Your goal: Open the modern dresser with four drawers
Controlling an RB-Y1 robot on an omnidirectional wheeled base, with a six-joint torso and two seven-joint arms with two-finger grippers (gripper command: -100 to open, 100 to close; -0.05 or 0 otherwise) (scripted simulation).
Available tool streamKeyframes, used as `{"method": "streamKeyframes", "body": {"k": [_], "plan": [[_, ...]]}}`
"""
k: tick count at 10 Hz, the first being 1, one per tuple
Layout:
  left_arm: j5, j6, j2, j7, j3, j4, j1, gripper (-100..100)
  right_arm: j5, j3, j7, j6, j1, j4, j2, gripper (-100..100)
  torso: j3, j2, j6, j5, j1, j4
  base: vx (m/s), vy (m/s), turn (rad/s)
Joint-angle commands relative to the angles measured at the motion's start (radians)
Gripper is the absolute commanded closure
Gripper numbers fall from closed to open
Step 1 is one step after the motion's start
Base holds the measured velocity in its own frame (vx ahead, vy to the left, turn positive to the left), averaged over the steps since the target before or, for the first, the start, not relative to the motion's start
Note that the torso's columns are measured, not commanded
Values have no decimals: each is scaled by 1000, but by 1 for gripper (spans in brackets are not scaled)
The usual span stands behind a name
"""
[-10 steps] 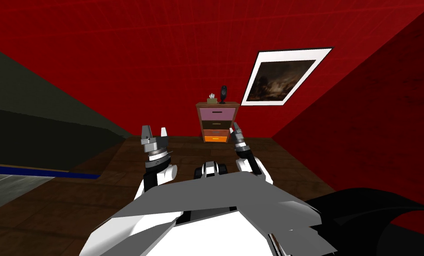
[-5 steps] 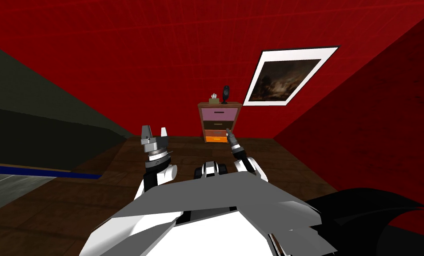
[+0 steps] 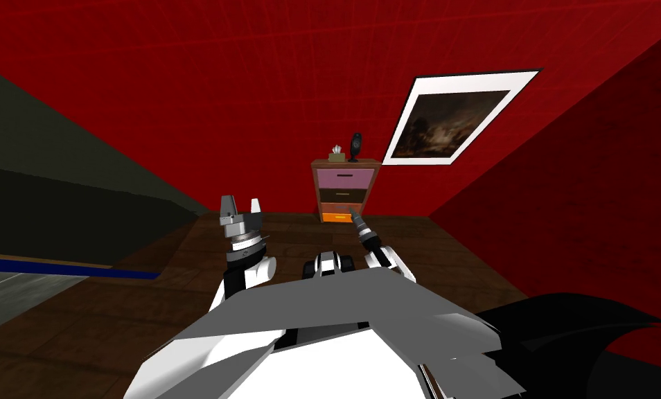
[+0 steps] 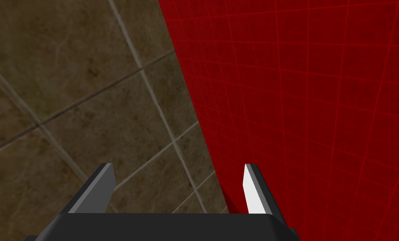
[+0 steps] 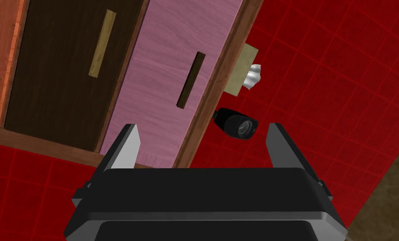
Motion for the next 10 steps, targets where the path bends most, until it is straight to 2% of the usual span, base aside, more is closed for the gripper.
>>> {"method": "streamKeyframes", "body": {"k": [1,2,4,5,6,7,8,9,10], "plan": [[0,0,0,0,0,0,0,0,60,16,0,25,8,18,1,-100,-1,-1,0,0,1,0,22,28,-1],[0,0,0,0,0,0,0,0,98,39,-8,76,7,59,-18,-100,-1,-1,0,0,-1,0,39,59,18],[0,0,0,0,0,0,0,0,138,39,-8,79,7,59,-18,-100,-1,-1,0,1,1,0,34,44,6],[0,0,0,0,0,0,0,0,178,62,-16,123,7,100,-37,-100,0,0,0,0,-1,0,45,61,26],[0,0,0,0,0,0,0,0,211,62,-16,134,7,100,-37,-100,-1,-1,0,0,1,0,44,67,9],[0,0,0,0,0,0,0,0,242,85,-23,165,5,144,-55,-100,-1,-1,0,1,1,0,59,79,27],[0,0,0,0,0,0,0,0,274,85,-23,190,5,144,-55,-100,-1,-2,0,0,1,0,53,68,7],[0,0,0,0,0,0,0,0,298,85,-23,190,5,144,-55,-100,-1,-1,0,0,0,0,30,23,-5],[0,0,0,0,0,0,0,0,331,108,-31,237,4,188,-74,-100,0,1,0,0,-3,0,45,43,20]]}}
